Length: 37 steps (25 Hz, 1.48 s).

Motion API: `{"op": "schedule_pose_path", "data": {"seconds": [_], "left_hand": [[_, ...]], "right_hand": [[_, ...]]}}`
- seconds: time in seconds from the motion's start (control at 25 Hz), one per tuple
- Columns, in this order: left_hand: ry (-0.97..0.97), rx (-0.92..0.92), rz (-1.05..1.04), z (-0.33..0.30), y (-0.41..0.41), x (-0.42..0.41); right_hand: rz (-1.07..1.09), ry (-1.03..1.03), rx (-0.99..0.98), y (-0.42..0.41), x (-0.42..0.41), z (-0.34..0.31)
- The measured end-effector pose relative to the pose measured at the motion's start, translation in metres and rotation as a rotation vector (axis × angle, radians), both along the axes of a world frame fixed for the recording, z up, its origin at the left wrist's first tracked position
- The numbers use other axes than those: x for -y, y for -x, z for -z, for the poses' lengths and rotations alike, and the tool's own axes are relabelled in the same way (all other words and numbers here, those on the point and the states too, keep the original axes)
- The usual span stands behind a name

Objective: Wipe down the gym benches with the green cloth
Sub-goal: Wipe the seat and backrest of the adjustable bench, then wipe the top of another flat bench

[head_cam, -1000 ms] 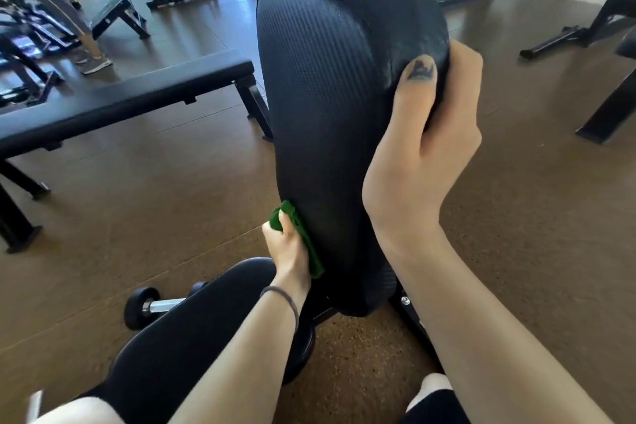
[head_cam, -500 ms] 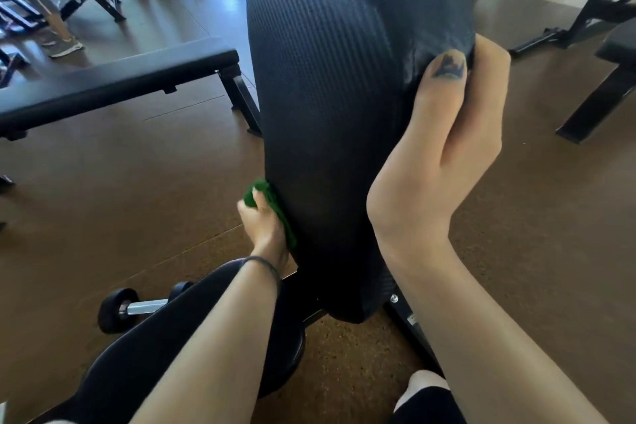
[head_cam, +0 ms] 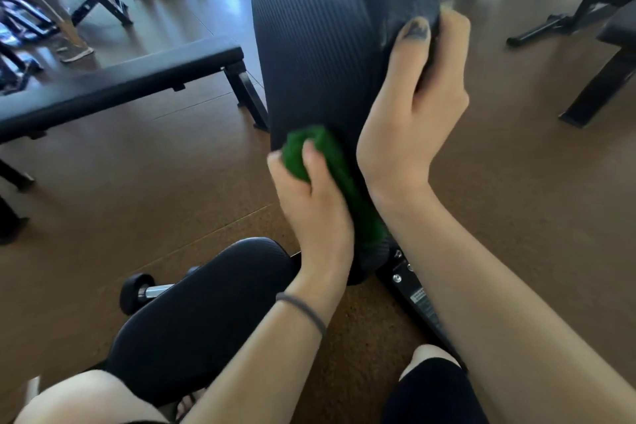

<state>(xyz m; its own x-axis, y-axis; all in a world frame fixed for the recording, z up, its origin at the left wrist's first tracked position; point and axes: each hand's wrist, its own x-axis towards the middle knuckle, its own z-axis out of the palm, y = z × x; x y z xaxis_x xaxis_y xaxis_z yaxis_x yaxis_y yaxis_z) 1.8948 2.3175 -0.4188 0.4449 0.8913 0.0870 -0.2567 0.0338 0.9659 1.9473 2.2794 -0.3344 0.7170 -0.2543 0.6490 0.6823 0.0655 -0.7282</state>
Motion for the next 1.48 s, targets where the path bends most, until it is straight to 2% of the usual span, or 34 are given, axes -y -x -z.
{"op": "schedule_pose_path", "data": {"seconds": [0.08, 0.12, 0.16, 0.28, 0.32, 0.48, 0.52, 0.6, 0.68, 0.8, 0.92, 1.04, 1.2, 1.36, 1.44, 1.48], "left_hand": [[-0.181, 0.055, -0.039, -0.021, -0.007, 0.001], [-0.2, 0.054, -0.052, -0.017, -0.009, -0.005], [-0.167, 0.039, -0.062, -0.004, -0.011, -0.012], [0.1, -0.185, -0.038, 0.033, 0.0, -0.019], [0.121, -0.201, -0.031, 0.031, 0.004, -0.012], [-0.264, 0.053, -0.052, -0.013, 0.005, 0.01], [-0.308, 0.088, -0.05, -0.015, 0.0, 0.005], [-0.257, 0.049, -0.043, -0.009, -0.007, -0.012], [-0.171, -0.072, -0.034, 0.009, -0.01, -0.025], [-0.143, -0.163, -0.009, 0.031, -0.003, -0.029], [-0.053, -0.239, 0.086, 0.044, 0.006, -0.034], [0.11, -0.429, 0.233, 0.032, 0.027, -0.026], [0.373, -0.725, 0.524, -0.027, 0.066, -0.003], [0.486, -0.953, 0.983, -0.155, 0.076, 0.015], [0.605, -0.957, 1.108, -0.226, 0.069, 0.024], [0.656, -0.952, 1.105, -0.258, 0.062, 0.026]], "right_hand": [[-0.003, 0.018, 0.024, 0.008, 0.001, -0.006], [-0.012, 0.014, 0.008, 0.008, 0.002, -0.006], [-0.013, 0.009, -0.005, 0.008, 0.002, -0.006], [-0.007, 0.026, -0.041, 0.008, 0.003, -0.008], [-0.005, 0.025, -0.041, 0.009, 0.003, -0.008], [-0.018, 0.019, -0.038, 0.01, 0.004, -0.007], [-0.038, 0.017, -0.048, 0.009, 0.004, -0.005], [-0.073, 0.002, -0.06, 0.009, 0.004, -0.004], [-0.081, -0.013, -0.049, 0.009, 0.004, -0.004], [-0.038, -0.031, -0.015, 0.006, 0.004, -0.004], [0.007, -0.032, -0.018, 0.011, 0.001, -0.001], [0.041, 0.038, -0.112, 0.02, 0.0, -0.012], [-0.098, 0.285, -0.365, 0.036, 0.021, -0.029], [-0.191, 0.532, -0.632, 0.053, 0.065, -0.089], [-0.314, 0.515, -0.775, 0.05, 0.093, -0.133], [-0.459, 0.422, -0.906, 0.045, 0.107, -0.159]]}}
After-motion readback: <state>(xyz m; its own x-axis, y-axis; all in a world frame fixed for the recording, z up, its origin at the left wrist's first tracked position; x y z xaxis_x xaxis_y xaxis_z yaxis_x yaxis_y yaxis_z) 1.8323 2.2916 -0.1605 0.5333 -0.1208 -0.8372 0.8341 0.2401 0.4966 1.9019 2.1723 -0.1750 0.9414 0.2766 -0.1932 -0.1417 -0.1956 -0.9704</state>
